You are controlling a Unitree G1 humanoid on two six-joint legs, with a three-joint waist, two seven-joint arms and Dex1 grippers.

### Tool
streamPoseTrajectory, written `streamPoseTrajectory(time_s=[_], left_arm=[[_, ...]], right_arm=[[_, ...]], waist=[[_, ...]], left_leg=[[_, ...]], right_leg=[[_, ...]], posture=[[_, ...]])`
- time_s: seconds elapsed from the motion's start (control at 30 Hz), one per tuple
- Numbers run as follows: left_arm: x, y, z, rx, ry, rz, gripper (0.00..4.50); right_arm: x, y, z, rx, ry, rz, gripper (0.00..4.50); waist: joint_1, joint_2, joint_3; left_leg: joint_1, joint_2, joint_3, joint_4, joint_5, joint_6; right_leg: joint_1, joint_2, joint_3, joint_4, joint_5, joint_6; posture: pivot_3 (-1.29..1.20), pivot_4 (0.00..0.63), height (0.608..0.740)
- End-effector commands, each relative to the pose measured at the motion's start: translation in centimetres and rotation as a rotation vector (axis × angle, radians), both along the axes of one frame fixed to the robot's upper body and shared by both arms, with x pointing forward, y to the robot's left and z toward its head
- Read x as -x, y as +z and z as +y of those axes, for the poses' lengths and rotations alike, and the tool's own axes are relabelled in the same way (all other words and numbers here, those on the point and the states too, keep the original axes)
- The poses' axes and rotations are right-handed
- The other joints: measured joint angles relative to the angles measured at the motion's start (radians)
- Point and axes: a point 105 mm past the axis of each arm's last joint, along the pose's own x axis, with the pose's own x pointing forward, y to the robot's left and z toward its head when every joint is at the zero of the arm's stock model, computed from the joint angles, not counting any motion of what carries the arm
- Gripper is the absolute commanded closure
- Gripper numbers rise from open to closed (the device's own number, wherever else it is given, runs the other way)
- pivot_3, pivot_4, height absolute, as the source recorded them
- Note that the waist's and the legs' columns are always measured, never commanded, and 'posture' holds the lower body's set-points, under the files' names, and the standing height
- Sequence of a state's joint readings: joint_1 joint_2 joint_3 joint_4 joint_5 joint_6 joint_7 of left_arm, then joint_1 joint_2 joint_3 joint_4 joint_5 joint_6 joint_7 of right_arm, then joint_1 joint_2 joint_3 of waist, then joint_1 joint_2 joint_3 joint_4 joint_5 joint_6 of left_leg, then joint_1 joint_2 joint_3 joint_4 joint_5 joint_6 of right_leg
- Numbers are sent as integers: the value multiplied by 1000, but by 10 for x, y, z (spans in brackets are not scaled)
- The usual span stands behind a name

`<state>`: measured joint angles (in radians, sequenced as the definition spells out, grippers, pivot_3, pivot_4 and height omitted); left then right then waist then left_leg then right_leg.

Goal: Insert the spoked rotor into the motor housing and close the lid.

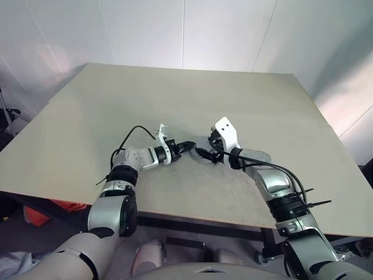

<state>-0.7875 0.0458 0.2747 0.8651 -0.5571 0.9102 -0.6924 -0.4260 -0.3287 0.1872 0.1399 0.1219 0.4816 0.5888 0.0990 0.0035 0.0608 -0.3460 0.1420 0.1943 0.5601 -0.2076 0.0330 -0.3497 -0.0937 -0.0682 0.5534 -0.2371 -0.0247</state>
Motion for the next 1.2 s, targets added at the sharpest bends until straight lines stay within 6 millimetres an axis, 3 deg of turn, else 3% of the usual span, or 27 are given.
streamPoseTrajectory(time_s=[0.03,0.17,0.3,0.4,0.57,0.7,0.93,1.03,1.2], left_arm=[[14,-18,-19,-54,-71,67,4500],[13,-18,-18,-57,-69,64,4500],[13,-18,-18,-58,-70,62,4500],[13,-17,-19,-60,-73,59,4500],[12,-15,-21,-53,-82,50,4500],[15,-5,-27,5,-116,29,4500],[19,5,-30,50,-159,4,4500],[19,5,-29,51,-159,3,4500],[20,4,-28,48,-156,6,4500]], right_arm=[[-6,6,-10,-3,-49,-2,1393],[8,29,9,-81,80,-58,90],[24,60,22,-157,198,-127,38],[31,80,24,-198,245,-165,38],[23,104,13,-263,181,-187,38],[5,103,-8,-302,11,-113,38],[6,88,-37,-365,-140,67,38],[9,73,-53,-413,-237,221,38],[36,51,-69,-451,-289,437,38]], waist=[[1,0,0],[7,0,1],[13,0,1],[17,-1,1],[26,0,-1],[27,0,0],[29,0,0],[32,0,0],[36,0,0]], left_leg=[[0,0,0,0,0,0],[-2,0,0,0,0,0],[-6,0,2,0,0,0],[-5,0,5,1,2,5],[-18,1,5,3,3,11],[-22,3,5,7,1,14],[-23,3,5,11,1,8],[-23,3,5,11,2,10],[-23,3,5,11,3,12]], right_leg=[[0,0,0,0,0,0],[0,0,0,0,0,0],[4,0,2,1,1,-1],[3,0,4,7,16,-8],[-15,0,4,24,6,-12],[-19,0,3,32,2,-15],[-18,0,3,32,2,-15],[-18,0,3,32,2,-15],[-18,0,3,33,2,-15]], posture=[[0,0,740],[0,0,740],[0,0,740],[0,0,740],[0,0,740],[0,0,740],[0,0,740],[0,0,740],[0,0,740]])
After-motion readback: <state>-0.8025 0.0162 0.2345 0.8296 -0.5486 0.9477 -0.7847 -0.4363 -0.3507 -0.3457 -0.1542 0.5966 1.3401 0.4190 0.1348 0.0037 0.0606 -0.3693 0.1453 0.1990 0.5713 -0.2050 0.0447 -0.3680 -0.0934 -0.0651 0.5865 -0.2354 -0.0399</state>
